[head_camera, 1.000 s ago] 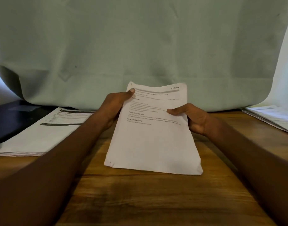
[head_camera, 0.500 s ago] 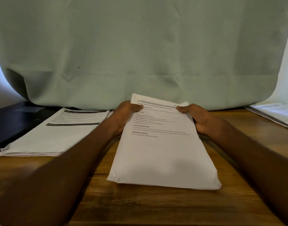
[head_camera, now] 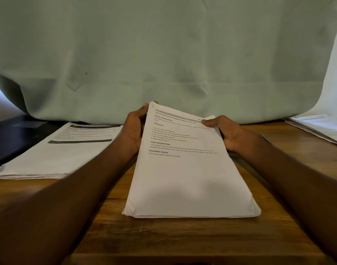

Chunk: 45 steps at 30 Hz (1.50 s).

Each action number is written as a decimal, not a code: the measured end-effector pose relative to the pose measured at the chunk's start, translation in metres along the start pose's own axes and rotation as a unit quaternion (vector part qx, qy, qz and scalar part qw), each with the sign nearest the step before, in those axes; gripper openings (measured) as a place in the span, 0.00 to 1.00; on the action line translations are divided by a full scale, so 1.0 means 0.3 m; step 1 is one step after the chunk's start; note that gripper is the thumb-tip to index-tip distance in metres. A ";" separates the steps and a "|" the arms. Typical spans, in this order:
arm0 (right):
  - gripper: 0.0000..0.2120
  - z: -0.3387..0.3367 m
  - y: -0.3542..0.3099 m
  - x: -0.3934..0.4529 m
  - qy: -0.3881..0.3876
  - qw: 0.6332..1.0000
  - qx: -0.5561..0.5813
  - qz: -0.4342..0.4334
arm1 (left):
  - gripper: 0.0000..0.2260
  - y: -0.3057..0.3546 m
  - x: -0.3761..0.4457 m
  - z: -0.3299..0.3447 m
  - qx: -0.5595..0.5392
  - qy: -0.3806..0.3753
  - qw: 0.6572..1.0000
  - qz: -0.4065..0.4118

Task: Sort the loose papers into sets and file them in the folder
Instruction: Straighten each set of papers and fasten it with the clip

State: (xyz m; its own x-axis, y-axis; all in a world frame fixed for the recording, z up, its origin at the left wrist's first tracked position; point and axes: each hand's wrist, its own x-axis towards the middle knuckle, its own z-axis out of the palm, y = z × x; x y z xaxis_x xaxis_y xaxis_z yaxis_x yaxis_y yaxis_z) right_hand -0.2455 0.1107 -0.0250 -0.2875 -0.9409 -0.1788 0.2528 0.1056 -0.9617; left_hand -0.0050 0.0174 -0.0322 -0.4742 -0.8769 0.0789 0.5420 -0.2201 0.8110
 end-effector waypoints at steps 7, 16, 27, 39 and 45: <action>0.17 0.005 -0.001 0.000 -0.007 1.000 -0.006 0.003 | 0.11 0.003 -0.004 0.014 -0.026 -0.031 0.998 0.039; 0.11 0.010 -0.003 -0.007 0.001 1.000 0.003 0.001 | 0.12 0.007 -0.021 0.022 -0.001 0.005 0.998 0.055; 0.16 -0.047 -0.078 -0.008 0.068 0.981 0.100 -0.152 | 0.23 -0.015 -0.021 0.026 0.224 -0.083 0.969 -0.060; 0.23 0.075 -0.019 -0.056 -0.077 0.953 0.042 -0.290 | 0.16 0.095 -0.072 0.086 0.185 -0.028 0.963 0.196; 0.11 0.094 -0.061 -0.117 0.089 0.886 -0.076 -0.449 | 0.15 0.092 -0.100 0.130 0.207 -0.018 0.954 0.215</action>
State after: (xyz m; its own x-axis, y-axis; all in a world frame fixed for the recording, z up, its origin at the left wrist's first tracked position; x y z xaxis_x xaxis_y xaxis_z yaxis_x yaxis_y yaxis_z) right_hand -0.2141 0.1326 0.0046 -0.4533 -0.6040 0.6555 -0.2750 -0.6048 -0.7474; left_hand -0.0030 0.0542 0.0104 -0.2968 -0.8313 0.4699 0.3742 0.3515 0.8582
